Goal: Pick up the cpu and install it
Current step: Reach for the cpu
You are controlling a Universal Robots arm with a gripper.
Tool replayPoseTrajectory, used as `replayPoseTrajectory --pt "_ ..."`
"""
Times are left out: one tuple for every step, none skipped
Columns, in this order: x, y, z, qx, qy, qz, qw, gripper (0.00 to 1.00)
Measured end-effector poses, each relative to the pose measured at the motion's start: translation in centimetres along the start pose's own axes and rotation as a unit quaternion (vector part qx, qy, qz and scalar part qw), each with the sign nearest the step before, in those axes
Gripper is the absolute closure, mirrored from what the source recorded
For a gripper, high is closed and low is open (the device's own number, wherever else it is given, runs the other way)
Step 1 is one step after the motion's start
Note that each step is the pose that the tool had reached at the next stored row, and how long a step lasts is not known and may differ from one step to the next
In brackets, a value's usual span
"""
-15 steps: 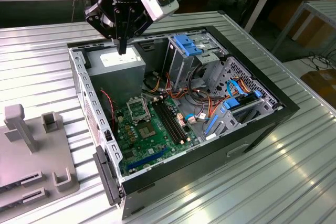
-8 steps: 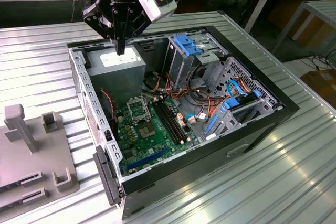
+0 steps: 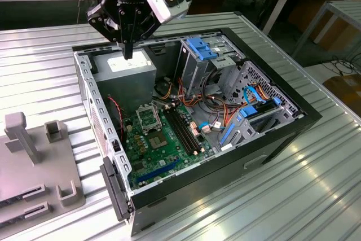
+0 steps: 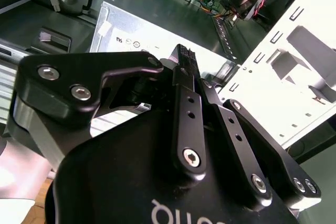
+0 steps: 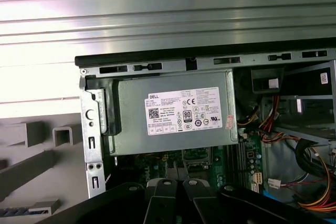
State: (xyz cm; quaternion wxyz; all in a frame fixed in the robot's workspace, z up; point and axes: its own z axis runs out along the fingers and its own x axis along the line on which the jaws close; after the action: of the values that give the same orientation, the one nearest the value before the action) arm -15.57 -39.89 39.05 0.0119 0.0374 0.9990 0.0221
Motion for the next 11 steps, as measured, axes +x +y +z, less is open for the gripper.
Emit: replayPoseTrajectory --pt "0.03 0.00 0.00 0.0000 0.0000 0.000 1.00000 0.89" --pt "0.09 -0.01 0.00 0.0000 0.0000 0.000 1.00000 0.89" --pt "0.13 -0.01 0.00 0.0000 0.0001 0.000 1.00000 0.89" --pt "0.16 -0.01 0.01 0.0000 0.0001 0.000 1.00000 0.89" --pt "0.19 -0.01 0.01 0.0000 0.0001 0.000 1.00000 0.89" --pt "0.23 -0.02 0.01 0.0000 0.0001 0.000 1.00000 0.89" --pt "0.27 -0.02 0.01 0.0000 0.0001 0.000 1.00000 0.89" --pt "0.30 -0.02 0.01 0.0000 0.0001 0.000 1.00000 0.89" --pt "0.35 -0.02 0.02 0.0000 0.0001 0.000 1.00000 0.89" --pt "0.39 -0.03 0.02 0.0000 0.0001 0.000 1.00000 0.89" --pt "0.45 -0.03 0.02 0.0000 0.0001 0.000 1.00000 0.89"
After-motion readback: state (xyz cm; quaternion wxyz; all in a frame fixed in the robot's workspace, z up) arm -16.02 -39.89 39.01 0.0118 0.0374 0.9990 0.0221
